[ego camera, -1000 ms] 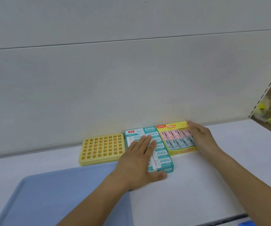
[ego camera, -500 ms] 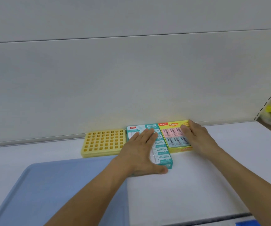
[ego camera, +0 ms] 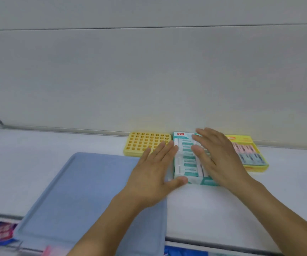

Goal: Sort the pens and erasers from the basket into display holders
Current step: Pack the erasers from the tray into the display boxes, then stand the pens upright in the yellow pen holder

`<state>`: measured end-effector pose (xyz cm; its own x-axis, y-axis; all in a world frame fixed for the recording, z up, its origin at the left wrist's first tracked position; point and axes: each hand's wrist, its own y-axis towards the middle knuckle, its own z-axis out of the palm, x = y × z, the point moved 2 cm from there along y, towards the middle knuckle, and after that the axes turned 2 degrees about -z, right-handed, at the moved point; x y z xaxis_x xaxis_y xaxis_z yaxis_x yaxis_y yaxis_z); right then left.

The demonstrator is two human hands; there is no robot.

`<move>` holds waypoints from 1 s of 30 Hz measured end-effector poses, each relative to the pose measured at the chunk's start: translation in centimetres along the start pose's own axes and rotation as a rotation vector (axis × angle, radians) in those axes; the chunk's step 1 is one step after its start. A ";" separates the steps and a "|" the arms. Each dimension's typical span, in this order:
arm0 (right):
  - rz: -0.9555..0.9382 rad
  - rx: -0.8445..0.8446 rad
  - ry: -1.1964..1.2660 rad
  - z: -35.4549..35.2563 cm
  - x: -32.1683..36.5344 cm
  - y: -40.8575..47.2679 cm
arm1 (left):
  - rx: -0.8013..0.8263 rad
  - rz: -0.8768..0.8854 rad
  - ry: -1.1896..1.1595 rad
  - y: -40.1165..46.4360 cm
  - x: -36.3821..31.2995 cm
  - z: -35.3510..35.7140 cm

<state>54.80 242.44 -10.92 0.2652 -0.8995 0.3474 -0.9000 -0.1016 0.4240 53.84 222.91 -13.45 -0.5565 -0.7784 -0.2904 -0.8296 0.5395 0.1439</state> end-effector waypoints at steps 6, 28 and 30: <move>-0.212 0.237 -0.092 3.6 7.0 0.0 | -0.139 -0.343 0.041 -5.7 8.7 -4.5; -0.087 0.326 -0.104 13.9 27.7 -2.6 | -0.265 -0.748 -0.434 -20.0 29.2 -13.4; -0.095 0.366 -0.084 15.8 30.4 -1.5 | -0.287 -0.750 -0.440 -20.9 32.5 -14.6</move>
<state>58.74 208.53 -14.26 0.3374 -0.9090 0.2449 -0.9409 -0.3170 0.1195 52.48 181.66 -12.10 0.1514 -0.6685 -0.7282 -0.9787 -0.2047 -0.0156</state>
